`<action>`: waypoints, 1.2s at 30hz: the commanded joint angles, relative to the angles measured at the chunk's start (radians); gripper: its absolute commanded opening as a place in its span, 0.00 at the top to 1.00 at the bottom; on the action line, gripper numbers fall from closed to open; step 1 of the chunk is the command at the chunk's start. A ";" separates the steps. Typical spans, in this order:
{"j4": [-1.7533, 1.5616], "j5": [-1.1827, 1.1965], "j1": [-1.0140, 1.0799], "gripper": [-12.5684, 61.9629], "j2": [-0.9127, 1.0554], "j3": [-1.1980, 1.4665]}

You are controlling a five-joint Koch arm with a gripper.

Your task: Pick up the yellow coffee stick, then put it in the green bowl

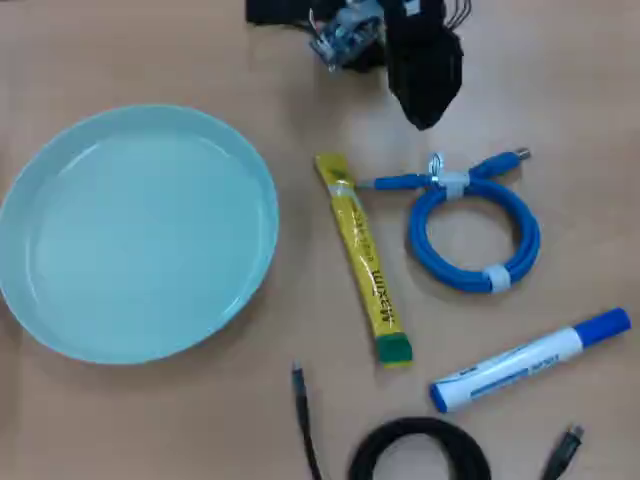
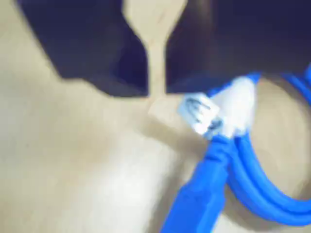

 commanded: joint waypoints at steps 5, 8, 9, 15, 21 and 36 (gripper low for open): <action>0.411 -0.055 0.002 0.77 0.002 -0.388; 0.443 -0.087 -0.003 0.75 -0.143 -0.488; 0.446 -0.112 -0.008 0.74 -0.193 -0.523; 0.471 -0.252 -0.084 0.57 -0.526 -0.721; 0.500 -0.270 -0.106 0.49 -0.568 -0.755; 0.508 0.072 0.005 0.23 -0.566 -0.741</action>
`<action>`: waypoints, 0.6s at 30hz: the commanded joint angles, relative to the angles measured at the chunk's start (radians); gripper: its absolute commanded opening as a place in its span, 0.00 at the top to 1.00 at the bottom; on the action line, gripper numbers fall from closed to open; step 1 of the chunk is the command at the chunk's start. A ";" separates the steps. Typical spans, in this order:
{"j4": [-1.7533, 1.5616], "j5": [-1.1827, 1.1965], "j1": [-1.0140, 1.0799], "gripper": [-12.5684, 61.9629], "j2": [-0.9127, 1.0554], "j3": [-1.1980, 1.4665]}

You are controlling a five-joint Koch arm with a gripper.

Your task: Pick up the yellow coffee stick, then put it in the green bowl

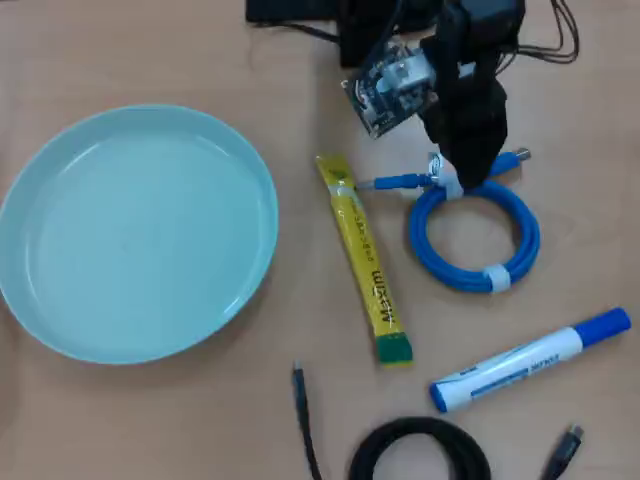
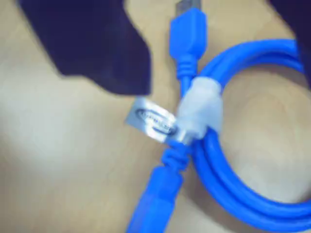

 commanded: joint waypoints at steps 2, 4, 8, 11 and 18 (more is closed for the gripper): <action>0.035 0.015 0.046 0.12 0.014 -0.074; 0.038 0.023 0.083 0.05 0.012 -0.083; 0.064 0.262 0.158 0.05 0.011 -0.144; 0.089 0.436 0.193 0.05 0.009 -0.196; 0.081 0.462 0.204 0.05 -0.094 -0.362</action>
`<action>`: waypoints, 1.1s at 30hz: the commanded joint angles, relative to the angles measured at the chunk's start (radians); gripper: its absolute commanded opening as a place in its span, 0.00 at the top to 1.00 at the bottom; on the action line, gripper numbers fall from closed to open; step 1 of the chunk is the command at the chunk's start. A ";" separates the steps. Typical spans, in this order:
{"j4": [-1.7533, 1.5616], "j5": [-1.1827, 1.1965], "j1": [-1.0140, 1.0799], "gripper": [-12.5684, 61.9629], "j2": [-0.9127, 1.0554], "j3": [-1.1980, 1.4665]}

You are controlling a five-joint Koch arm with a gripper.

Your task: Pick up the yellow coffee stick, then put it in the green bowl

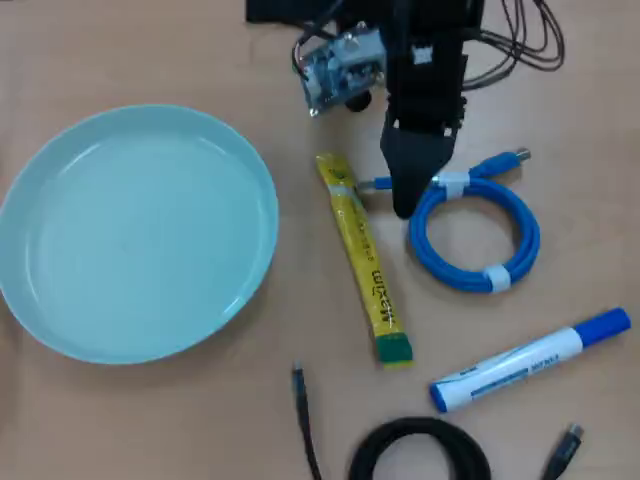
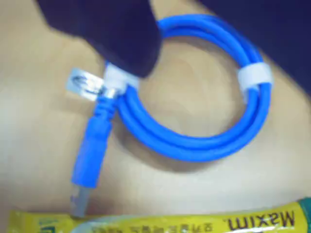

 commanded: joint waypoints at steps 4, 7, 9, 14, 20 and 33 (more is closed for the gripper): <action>0.038 0.032 0.005 0.05 -0.207 -0.189; 0.044 0.216 0.011 0.05 -0.278 -0.204; 0.063 0.433 0.029 0.05 -0.279 -0.193; 0.109 0.680 0.061 0.05 -0.285 -0.183; 0.107 0.736 0.075 0.05 -0.288 -0.143; 0.083 0.798 0.092 0.06 -0.397 -0.120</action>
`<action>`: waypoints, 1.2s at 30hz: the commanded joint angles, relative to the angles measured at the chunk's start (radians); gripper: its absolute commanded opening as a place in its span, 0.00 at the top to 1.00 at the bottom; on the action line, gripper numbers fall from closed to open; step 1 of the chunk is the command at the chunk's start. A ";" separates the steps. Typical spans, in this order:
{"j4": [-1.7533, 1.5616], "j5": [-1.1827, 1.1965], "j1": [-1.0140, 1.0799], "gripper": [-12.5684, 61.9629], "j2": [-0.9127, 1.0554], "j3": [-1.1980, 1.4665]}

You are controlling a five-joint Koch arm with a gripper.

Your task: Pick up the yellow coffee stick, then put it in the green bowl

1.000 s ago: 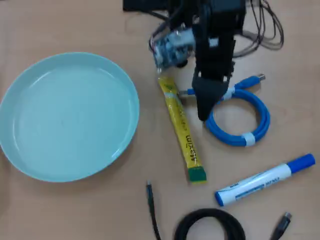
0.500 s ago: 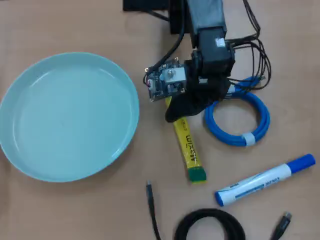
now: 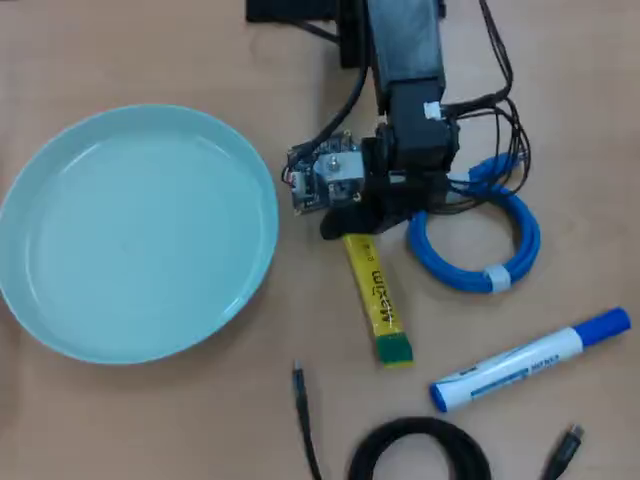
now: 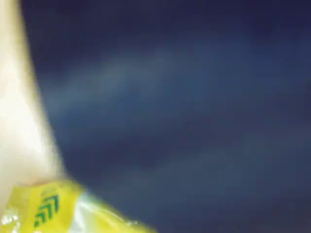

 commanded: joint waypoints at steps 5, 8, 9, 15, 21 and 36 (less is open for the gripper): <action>-0.018 0.000 0.018 0.06 -0.066 -0.040; -0.067 -0.002 0.018 0.05 -0.091 -0.041; -0.084 -0.002 0.018 0.05 -0.091 -0.040; -0.227 -0.002 0.014 0.05 -0.091 -0.040; -0.327 -0.002 0.015 0.06 -0.089 -0.041; -0.279 -0.002 0.037 0.53 -0.104 -0.032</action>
